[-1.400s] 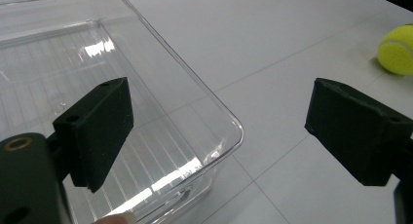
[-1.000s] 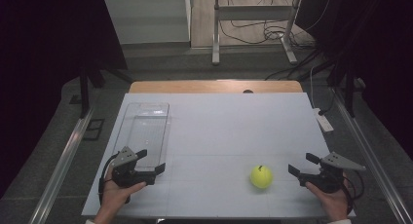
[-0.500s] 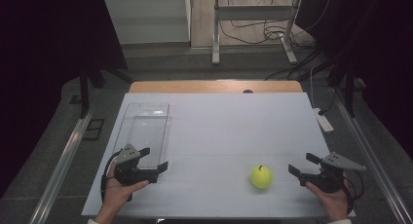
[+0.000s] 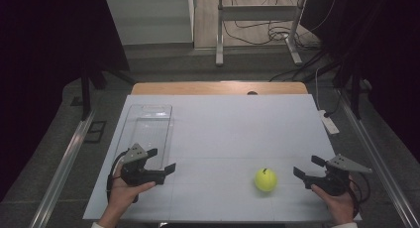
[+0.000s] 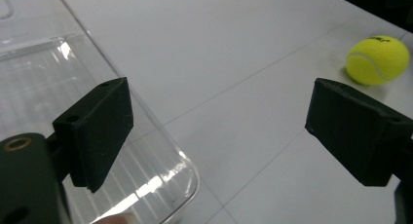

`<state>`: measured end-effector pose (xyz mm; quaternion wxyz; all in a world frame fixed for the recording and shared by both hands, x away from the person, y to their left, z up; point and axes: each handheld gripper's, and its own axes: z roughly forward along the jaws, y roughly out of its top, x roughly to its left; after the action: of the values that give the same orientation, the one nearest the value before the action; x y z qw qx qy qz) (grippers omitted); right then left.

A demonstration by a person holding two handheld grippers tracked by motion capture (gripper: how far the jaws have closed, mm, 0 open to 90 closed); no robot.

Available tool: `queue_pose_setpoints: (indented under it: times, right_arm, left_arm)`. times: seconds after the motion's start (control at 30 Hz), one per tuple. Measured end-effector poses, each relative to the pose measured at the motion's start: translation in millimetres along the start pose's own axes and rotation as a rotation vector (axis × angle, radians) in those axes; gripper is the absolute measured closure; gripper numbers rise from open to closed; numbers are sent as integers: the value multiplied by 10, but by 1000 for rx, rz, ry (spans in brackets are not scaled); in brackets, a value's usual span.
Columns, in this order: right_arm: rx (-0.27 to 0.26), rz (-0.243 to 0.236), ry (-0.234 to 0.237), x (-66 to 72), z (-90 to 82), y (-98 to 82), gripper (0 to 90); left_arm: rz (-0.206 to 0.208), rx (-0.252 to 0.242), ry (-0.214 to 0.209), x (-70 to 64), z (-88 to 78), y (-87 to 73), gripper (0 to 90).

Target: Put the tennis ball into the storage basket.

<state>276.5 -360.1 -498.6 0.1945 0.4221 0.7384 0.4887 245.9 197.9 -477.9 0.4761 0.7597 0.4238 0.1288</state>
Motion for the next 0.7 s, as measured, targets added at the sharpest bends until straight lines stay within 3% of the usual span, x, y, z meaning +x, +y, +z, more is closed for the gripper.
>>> queue_pose_setpoints:
  times: [0.7]
  right_arm:
    - [0,0,-1,-9,15,-9,102]
  left_arm:
    - [40,30,-38,-143,167,173,115]
